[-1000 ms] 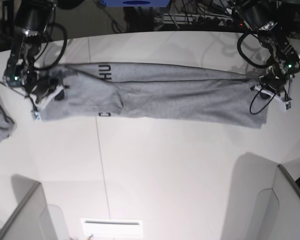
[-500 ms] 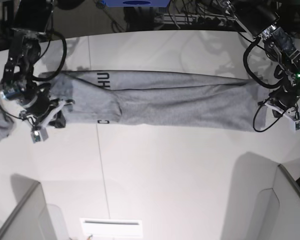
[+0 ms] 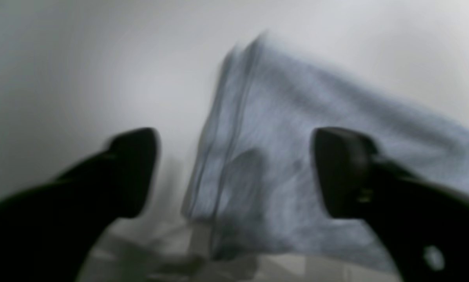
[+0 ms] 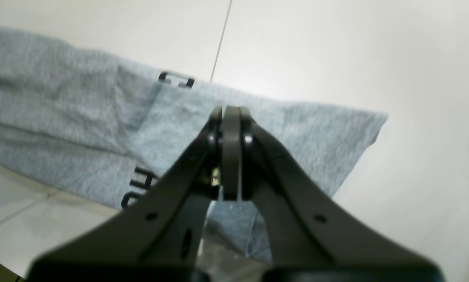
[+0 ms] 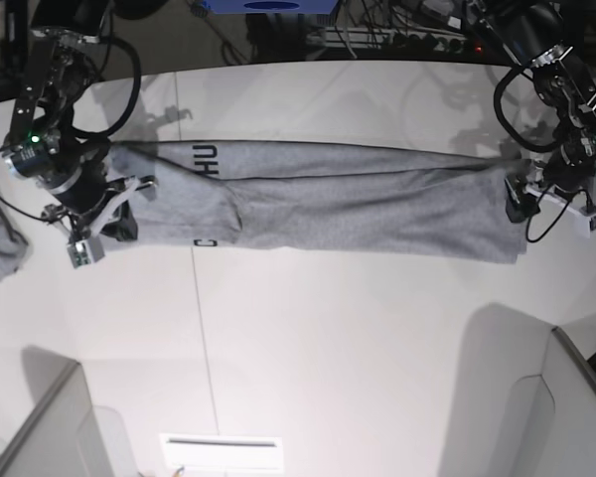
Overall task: Fold the T-shirt properly
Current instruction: 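Grasp both ends of the grey strip and pull them taut, then lift the strip end with the left gripper and fold it toward the middle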
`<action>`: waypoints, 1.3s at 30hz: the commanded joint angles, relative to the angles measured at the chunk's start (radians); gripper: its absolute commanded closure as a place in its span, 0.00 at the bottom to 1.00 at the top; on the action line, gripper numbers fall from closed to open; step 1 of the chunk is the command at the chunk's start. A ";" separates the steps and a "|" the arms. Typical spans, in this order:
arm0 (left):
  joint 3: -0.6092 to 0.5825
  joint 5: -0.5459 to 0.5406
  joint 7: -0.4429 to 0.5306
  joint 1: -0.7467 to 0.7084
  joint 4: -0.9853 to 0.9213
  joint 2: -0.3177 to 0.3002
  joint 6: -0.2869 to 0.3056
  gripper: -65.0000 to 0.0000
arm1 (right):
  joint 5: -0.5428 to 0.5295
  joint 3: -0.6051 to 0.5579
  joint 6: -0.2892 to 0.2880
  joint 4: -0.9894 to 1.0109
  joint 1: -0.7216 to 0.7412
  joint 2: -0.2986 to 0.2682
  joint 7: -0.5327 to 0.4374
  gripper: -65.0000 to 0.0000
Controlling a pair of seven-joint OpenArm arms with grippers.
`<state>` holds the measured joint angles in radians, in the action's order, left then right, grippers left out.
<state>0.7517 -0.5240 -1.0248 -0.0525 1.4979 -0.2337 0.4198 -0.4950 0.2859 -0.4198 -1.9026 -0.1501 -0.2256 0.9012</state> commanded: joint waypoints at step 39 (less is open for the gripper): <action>-0.021 -0.051 0.137 -0.082 0.059 -0.102 0.001 1.00 | -0.015 0.006 -0.001 -0.015 -0.004 -0.010 -0.024 1.00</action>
<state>0.7250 -0.5636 -0.9081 -0.1394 1.5398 -0.3183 0.4187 -0.4969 0.2863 -0.4198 -1.9026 -0.1665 -0.2264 0.9001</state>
